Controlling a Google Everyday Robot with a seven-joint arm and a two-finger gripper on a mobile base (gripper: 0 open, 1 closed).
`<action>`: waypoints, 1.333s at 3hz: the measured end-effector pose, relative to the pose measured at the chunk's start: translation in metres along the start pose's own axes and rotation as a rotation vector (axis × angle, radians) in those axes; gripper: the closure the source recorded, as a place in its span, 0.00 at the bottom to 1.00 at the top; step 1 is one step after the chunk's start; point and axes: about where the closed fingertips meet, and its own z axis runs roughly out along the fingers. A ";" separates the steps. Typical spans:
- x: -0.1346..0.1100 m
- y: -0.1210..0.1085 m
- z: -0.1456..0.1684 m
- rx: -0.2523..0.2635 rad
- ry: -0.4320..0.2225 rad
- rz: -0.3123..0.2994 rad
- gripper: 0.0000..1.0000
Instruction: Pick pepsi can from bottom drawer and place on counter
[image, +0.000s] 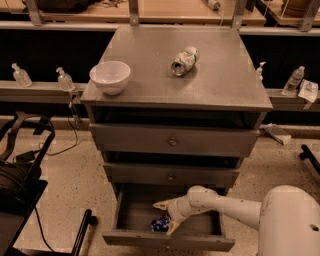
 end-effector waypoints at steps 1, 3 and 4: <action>0.020 -0.008 0.005 0.017 -0.011 0.018 0.24; 0.042 0.000 0.031 -0.054 0.045 0.049 0.25; 0.044 0.012 0.045 -0.085 0.064 0.067 0.26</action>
Offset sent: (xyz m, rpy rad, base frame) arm 0.0412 -0.0114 -0.0373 -0.0776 0.0447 -0.0304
